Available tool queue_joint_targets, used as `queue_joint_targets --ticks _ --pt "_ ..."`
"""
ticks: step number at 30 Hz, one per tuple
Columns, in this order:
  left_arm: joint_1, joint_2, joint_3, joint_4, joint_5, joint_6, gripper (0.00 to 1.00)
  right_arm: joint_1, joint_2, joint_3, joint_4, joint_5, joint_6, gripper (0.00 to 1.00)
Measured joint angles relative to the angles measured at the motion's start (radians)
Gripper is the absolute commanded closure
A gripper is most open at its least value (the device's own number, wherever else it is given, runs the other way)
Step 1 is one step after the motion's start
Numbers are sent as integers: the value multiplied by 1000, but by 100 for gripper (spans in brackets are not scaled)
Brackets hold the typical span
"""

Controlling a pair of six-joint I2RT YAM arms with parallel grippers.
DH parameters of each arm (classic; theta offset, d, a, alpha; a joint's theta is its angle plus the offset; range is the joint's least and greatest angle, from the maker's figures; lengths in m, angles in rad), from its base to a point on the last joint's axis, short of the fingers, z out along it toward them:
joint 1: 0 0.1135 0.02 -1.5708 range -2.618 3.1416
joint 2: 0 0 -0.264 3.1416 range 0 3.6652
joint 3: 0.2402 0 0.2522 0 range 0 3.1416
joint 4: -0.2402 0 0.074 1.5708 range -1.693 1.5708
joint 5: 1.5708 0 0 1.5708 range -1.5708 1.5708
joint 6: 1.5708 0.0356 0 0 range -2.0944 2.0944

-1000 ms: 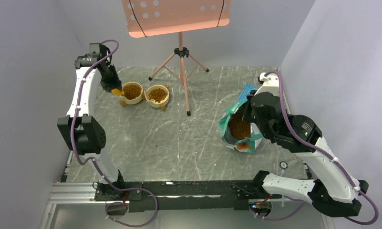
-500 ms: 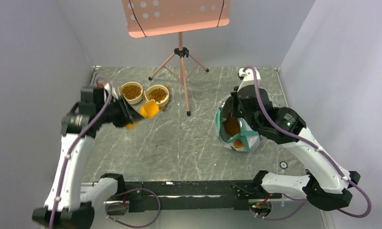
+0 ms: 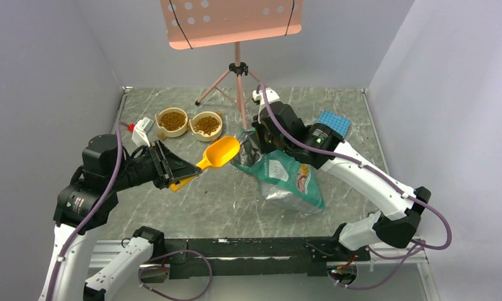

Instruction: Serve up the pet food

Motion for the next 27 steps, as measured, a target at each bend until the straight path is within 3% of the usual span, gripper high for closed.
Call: queue_joint_targets --ticks 10,17,27 --pt "-37 51 6 24 2 -59 100 73 11 2 10 1 5 100" --pt "-206 119 -114 112 -39 -132 100 142 -16 -6 5 25 4 100" --pt "-378 357 -124 157 -129 -275 100 194 -84 -38 6 14 -8 100"
